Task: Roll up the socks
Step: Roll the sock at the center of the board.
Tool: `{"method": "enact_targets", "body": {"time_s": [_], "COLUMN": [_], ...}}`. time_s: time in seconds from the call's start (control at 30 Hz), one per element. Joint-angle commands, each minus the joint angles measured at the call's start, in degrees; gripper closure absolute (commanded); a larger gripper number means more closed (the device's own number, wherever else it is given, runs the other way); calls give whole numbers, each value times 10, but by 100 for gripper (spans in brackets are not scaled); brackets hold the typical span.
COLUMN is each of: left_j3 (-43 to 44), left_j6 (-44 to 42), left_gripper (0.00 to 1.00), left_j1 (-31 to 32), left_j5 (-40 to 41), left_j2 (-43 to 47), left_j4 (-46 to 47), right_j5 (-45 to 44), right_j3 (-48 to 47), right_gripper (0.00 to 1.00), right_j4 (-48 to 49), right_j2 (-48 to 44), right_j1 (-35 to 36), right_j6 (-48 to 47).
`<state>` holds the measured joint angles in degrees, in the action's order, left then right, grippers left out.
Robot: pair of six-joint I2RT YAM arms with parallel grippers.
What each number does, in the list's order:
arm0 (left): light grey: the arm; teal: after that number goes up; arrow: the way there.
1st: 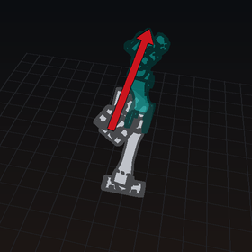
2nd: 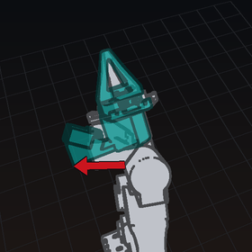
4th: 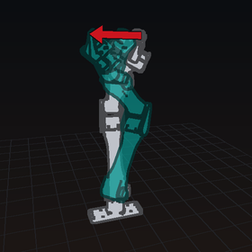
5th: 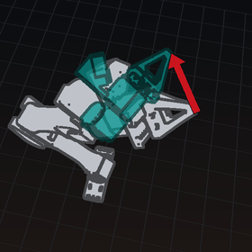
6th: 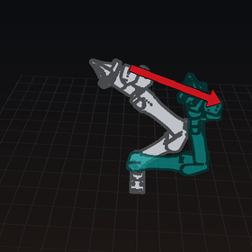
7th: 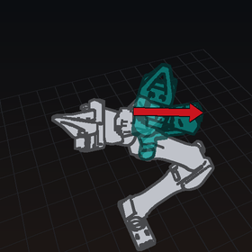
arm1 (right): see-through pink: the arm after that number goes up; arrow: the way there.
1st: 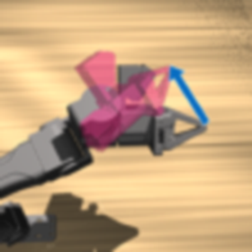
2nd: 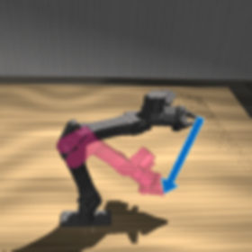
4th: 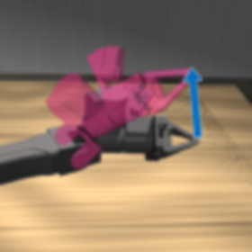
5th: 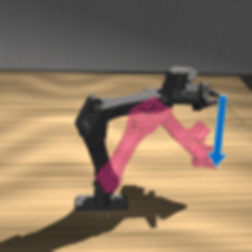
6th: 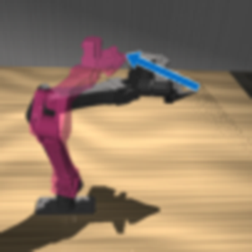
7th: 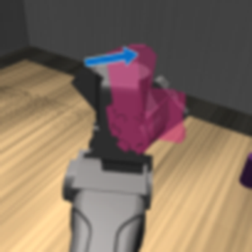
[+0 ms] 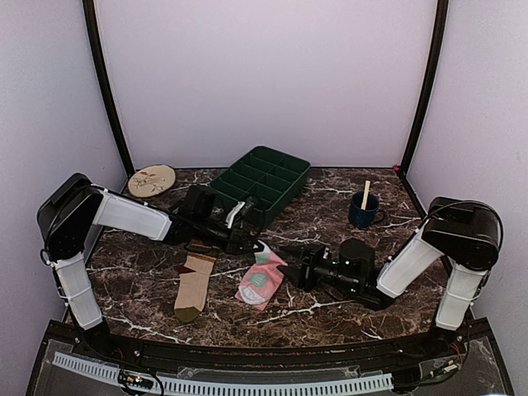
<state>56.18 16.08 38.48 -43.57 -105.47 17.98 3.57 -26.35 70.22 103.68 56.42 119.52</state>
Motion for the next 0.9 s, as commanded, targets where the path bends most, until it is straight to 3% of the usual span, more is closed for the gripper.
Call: {"method": "enact_targets", "body": {"time_s": [0.0, 0.87], "left_j3": [-6, -24], "left_j6": [-6, -9], "left_gripper": [100, 100], "left_j1": [3, 6], "left_j5": [0, -8], "left_j2": [36, 46], "left_j4": [16, 32], "right_j5": [-18, -18], "right_j3": [3, -41], "right_gripper": [51, 60], "right_j4": [10, -45], "right_j2": [0, 29], "right_j1": [0, -21], "right_j6": [47, 41]}}
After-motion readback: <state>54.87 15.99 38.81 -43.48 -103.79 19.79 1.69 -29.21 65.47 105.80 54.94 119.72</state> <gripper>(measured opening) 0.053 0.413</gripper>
